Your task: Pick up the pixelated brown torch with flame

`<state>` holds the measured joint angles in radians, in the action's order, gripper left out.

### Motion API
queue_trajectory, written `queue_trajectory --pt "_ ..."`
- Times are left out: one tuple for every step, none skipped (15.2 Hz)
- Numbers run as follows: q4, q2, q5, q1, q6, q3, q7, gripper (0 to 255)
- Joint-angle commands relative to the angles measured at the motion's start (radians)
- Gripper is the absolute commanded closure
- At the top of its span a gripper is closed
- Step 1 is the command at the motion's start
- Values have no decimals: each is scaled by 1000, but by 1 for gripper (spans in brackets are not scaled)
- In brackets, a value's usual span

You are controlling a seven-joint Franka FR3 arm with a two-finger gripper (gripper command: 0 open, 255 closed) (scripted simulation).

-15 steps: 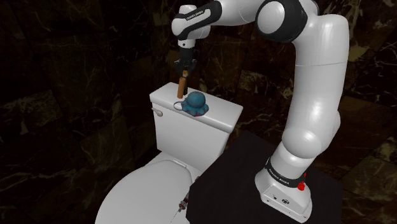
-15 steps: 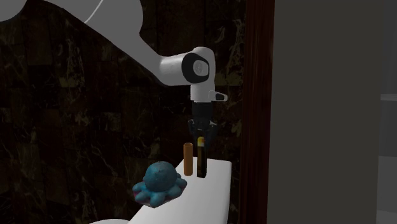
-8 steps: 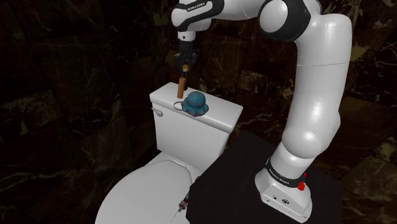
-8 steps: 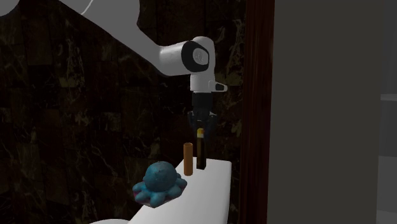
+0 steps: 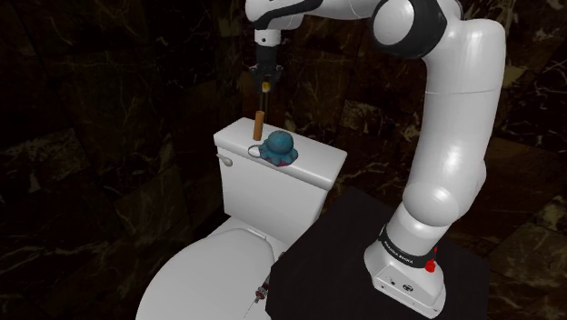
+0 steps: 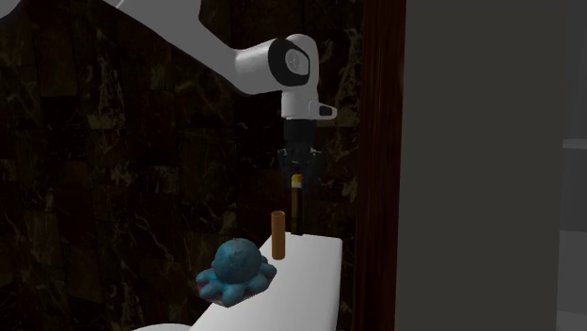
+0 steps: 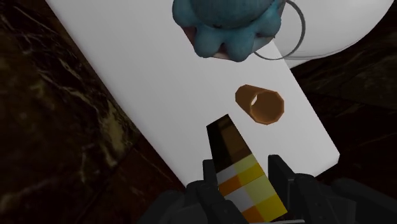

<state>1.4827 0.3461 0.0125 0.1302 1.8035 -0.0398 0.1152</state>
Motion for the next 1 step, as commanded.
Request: queue_trajectory --pt "-7 0 0 0 -7 0 0 255"
